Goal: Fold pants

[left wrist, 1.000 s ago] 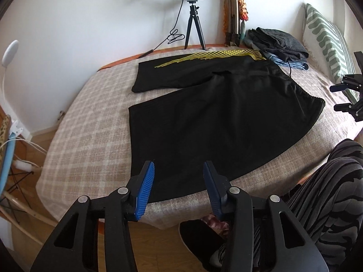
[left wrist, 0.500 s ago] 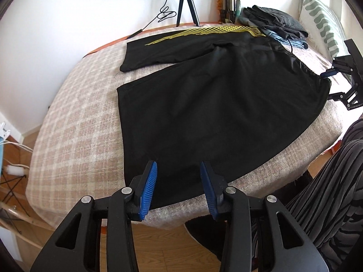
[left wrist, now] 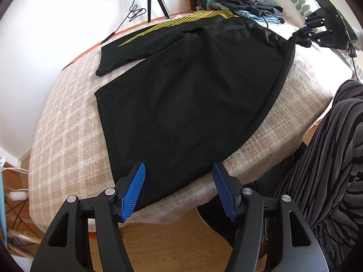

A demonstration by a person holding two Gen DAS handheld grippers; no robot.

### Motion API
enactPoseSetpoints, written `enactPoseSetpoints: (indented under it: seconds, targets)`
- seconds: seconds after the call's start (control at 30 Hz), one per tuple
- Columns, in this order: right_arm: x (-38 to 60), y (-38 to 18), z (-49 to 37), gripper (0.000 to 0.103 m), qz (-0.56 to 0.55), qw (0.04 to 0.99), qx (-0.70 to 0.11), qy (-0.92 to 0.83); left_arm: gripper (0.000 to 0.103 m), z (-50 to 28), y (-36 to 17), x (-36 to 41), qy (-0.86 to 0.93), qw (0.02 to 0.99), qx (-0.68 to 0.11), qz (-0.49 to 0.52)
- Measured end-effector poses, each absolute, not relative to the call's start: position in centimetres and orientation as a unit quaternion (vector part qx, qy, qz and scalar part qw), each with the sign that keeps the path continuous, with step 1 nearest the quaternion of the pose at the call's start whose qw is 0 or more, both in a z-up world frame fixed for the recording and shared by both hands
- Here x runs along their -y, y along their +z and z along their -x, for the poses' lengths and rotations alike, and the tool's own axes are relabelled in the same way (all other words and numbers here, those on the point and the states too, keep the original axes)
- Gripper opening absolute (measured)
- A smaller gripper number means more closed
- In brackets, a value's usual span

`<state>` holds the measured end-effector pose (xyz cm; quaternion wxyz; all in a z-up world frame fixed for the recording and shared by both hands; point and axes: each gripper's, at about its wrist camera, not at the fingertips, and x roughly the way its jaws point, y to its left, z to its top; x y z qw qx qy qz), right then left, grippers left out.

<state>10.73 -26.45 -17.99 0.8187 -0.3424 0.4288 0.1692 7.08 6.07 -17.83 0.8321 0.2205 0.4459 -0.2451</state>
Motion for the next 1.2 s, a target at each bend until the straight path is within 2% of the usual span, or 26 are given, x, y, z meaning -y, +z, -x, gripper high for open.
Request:
enactPoseSetpoints:
  seconds: [0.23,0.3,0.33,0.37,0.4,0.47,0.77,1.2]
  targets:
    - [26.9,-16.0,-12.3,0.002,0.321,0.837,-0.417,0.148,0.063,-7.9,-18.0,-6.4,-0.227,0.839,-0.439,-0.228]
    - [26.9,-15.9,-12.2,0.002,0.318,0.840,-0.415,0.148,0.055,-8.5,-18.0,-6.8,-0.224,0.842,-0.442,-0.214]
    - [26.9,-15.9,-12.1,0.002,0.318,0.840,-0.414,0.147,0.039,-8.7,-18.0,-7.0,-0.225,0.844,-0.441,-0.207]
    - [26.9,-15.9,-11.9,0.002,0.318,0.840,-0.414,0.147,0.015,-9.0,-18.0,-7.0,-0.224,0.845,-0.440,-0.204]
    - [26.9,-16.0,-11.8,0.002,0.316,0.841,-0.414,0.147,0.009,-9.2,-18.1,-7.0,-0.217,0.847,-0.438,-0.208]
    - [27.0,-16.1,-11.5,0.002,0.313,0.843,-0.413,0.145,0.004,-9.4,-18.2,-6.9,-0.213,0.852,-0.429,-0.213]
    - [26.9,-15.0,-10.6,0.001,0.307,0.860,-0.388,0.126,0.002,-10.9,-14.4,-7.8,-0.191,0.898,-0.359,-0.171]
    - [27.3,-7.4,-14.3,0.000,0.288,0.898,-0.316,0.098,0.002,-18.3,-5.6,-7.4,-0.178,0.936,-0.263,-0.153]
